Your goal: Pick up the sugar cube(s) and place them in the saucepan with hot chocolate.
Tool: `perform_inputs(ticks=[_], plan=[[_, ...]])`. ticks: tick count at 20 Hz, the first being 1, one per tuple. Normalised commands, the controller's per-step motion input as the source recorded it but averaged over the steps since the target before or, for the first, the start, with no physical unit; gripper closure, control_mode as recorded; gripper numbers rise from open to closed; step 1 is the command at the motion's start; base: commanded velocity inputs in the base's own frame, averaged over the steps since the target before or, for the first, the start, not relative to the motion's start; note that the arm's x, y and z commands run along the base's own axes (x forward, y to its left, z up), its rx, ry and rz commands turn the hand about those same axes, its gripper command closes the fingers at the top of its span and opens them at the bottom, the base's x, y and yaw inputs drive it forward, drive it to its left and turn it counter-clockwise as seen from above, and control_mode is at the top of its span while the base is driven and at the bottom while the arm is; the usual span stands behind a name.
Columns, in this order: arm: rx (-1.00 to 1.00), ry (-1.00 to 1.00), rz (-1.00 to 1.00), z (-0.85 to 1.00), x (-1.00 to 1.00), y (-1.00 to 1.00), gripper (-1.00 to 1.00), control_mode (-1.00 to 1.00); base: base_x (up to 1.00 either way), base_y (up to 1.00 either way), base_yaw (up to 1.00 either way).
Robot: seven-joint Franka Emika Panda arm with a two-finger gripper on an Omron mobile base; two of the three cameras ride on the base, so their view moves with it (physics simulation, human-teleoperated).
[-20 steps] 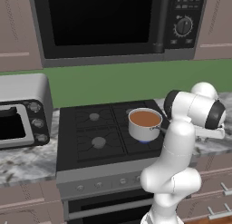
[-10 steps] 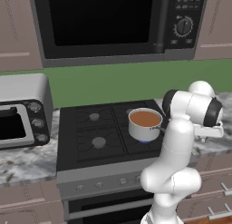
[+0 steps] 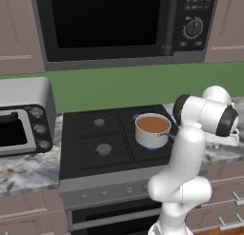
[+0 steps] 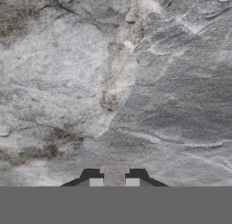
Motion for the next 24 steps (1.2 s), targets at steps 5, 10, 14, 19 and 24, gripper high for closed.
perform_inputs(ticks=[5,10,14,19,24], plan=[[0.11,-0.19,0.00,0.55,-0.32,0.01,1.00,-1.00,0.00,0.00,0.00],[0.06,-0.15,0.02,0.88,-0.31,0.17,1.00,-1.00,0.00,0.00,0.00],[0.04,-0.20,0.03,0.78,-0.33,0.37,1.00,-1.00,0.00,0.00,0.00],[0.02,-0.19,0.05,0.77,-0.21,0.70,1.00,-1.00,0.00,0.00,0.00],[0.00,-0.12,0.05,0.75,-0.01,0.89,1.00,-1.00,0.00,0.00,0.00]])
